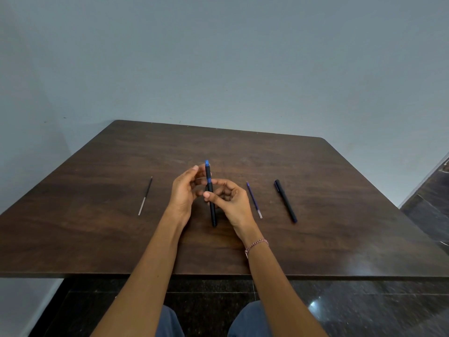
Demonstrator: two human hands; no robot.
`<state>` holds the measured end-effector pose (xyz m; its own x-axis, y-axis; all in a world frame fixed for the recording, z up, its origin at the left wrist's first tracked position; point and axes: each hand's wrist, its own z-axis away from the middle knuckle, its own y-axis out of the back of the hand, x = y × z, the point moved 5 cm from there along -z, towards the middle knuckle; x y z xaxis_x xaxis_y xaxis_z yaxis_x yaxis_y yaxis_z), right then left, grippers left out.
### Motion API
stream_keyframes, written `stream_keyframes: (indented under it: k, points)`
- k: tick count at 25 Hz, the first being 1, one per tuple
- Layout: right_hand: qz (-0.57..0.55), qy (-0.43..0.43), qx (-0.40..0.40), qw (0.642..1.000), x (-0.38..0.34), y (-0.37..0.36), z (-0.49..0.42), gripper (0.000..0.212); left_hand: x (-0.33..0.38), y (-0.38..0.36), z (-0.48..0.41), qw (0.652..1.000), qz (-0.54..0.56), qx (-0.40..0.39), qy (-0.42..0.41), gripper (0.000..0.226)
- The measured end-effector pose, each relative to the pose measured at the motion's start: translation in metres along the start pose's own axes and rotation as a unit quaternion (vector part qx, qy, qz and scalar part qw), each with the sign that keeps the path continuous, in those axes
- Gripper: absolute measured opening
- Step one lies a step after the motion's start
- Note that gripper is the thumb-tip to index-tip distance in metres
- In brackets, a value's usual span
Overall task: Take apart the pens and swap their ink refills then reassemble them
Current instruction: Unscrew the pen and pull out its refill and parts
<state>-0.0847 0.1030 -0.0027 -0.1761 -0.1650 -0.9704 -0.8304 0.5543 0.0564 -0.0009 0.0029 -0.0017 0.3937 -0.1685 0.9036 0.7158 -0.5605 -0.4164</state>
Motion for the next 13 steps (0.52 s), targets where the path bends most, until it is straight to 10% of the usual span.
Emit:
stream_keyframes:
  k: [13]
  points:
    - [-0.012,-0.040,-0.028,0.999,0.0007,-0.0052,0.0027,0.029,0.0044,0.0062,0.0009,0.998,-0.013,0.049,-0.030,0.010]
